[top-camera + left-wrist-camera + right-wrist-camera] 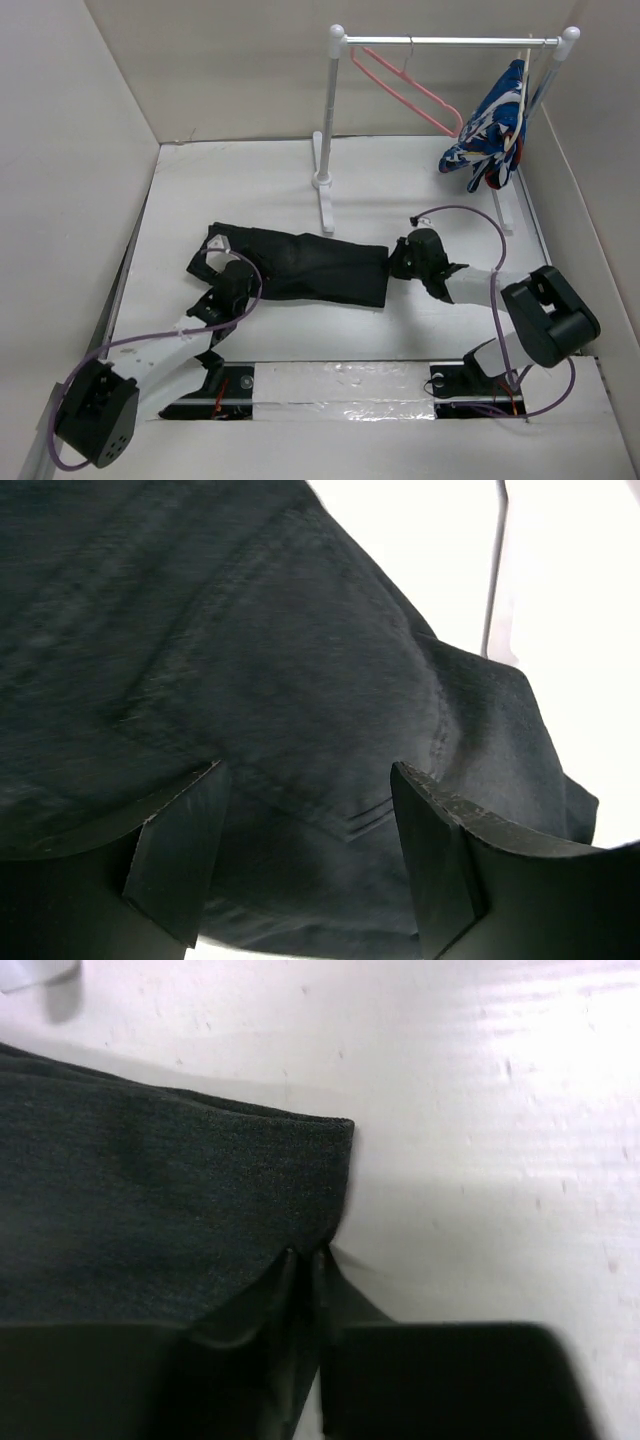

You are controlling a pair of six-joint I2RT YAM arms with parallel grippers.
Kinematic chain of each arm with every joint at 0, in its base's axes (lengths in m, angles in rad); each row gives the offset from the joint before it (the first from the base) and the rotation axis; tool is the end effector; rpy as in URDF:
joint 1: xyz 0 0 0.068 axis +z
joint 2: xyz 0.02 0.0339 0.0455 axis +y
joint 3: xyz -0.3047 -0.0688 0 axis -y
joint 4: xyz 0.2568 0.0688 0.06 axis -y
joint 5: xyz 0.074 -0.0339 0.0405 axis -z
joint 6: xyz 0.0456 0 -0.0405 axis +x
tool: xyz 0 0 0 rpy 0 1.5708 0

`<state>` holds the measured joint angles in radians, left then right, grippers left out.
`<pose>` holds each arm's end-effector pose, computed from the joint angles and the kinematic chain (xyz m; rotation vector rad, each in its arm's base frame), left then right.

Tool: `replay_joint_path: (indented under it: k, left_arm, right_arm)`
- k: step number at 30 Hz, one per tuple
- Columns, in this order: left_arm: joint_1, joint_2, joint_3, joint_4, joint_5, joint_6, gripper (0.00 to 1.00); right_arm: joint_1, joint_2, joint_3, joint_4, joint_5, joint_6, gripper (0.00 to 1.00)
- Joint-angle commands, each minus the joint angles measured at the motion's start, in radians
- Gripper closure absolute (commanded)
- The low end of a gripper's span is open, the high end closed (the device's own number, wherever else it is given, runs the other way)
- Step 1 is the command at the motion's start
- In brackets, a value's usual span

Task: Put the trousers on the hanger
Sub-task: Fold the trousers at the center of the board, then pick up the hanger from the clothesline.

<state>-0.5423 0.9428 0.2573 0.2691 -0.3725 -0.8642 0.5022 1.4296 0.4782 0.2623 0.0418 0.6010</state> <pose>0.1664 -0.0809 0.1968 -0.5581 1.9188 -0.5502 0.2352 0.1270 0.1649 0.1372 2.3123 0.5315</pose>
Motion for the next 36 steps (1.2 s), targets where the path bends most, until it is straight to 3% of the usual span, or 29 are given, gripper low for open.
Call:
replay_joint_path:
  k: [1,4,5,6,7,8,11,13,14,15,16,17,18,22,24,25,27,28,31,33,36]
  left_arm:
    - [-0.001,-0.113,-0.082,-0.064,-0.103,-0.1,0.37]
    - [-0.001,-0.258,-0.11,-0.067,-0.098,-0.081,0.37]
    - [-0.001,-0.313,-0.096,-0.086,-0.101,-0.062,0.37]
    - [-0.001,-0.334,-0.096,-0.091,-0.097,-0.05,0.37]
    - [-0.001,-0.358,-0.075,-0.093,-0.083,-0.038,0.37]
    - [-0.001,-0.363,-0.06,-0.085,-0.074,-0.024,0.37]
    - [-0.001,-0.329,0.011,-0.065,-0.026,0.028,0.37]
    - [-0.001,-0.273,0.046,-0.027,0.035,0.071,0.43]
    - [-0.001,-0.253,0.054,0.034,0.059,0.086,0.47]
    - [-0.001,-0.228,0.059,0.074,0.09,0.1,0.52]
    - [-0.001,-0.169,0.074,0.119,0.149,0.141,0.69]
    - [-0.001,-0.138,0.089,0.171,0.17,0.154,0.8]
    - [-0.01,-0.104,0.117,0.191,0.185,0.162,0.98]
    - [-0.042,0.046,0.177,0.333,0.277,0.211,1.0]
    - [-0.099,0.111,0.215,0.352,0.241,0.286,1.0]
    - [-0.155,0.138,0.249,0.348,0.207,0.313,1.0]
    - [-0.203,0.151,0.26,0.354,0.195,0.373,1.0]
    - [-0.237,0.148,0.257,0.358,0.204,0.384,0.98]
    - [-0.248,0.12,0.247,0.357,0.234,0.412,0.78]
    - [-0.248,0.103,0.247,0.332,0.228,0.413,0.7]
    - [-0.248,0.074,0.247,0.308,0.199,0.424,0.68]
  right_arm:
    - [-0.063,0.051,0.057,0.146,-0.034,-0.021,1.0]
    - [-0.085,0.068,0.103,0.114,-0.074,-0.052,0.96]
    - [-0.085,0.049,0.109,0.1,-0.074,-0.075,0.77]
    - [-0.085,0.036,0.115,0.082,-0.069,-0.075,0.77]
    - [-0.085,0.023,0.125,0.059,-0.063,-0.099,0.55]
    - [-0.094,0.005,0.141,0.033,-0.056,-0.112,0.48]
    - [-0.094,-0.093,0.177,-0.075,-0.046,-0.162,0.32]
    - [-0.094,-0.193,0.203,-0.164,-0.059,-0.206,0.3]
    - [-0.094,-0.23,0.223,-0.196,-0.069,-0.227,0.33]
    - [-0.073,-0.268,0.267,-0.257,-0.097,-0.248,0.42]
    - [-0.073,-0.344,0.295,-0.288,-0.111,-0.289,0.74]
    - [-0.056,-0.383,0.324,-0.307,-0.124,-0.311,0.88]
    - [-0.045,-0.444,0.389,-0.334,-0.123,-0.354,1.0]
    - [-0.108,-0.494,0.616,-0.406,-0.059,-0.461,1.0]
    - [-0.183,-0.443,0.709,-0.413,-0.11,-0.489,1.0]
    - [-0.227,-0.413,0.794,-0.407,-0.153,-0.516,0.92]
    - [-0.351,-0.289,0.888,-0.426,-0.274,-0.529,0.57]
    - [-0.387,-0.241,0.942,-0.442,-0.331,-0.553,0.34]
    - [-0.441,-0.059,1.141,-0.53,-0.413,-0.642,0.19]
    - [-0.45,0.036,1.247,-0.599,-0.399,-0.684,0.16]
    - [-0.459,0.087,1.295,-0.643,-0.405,-0.737,0.17]
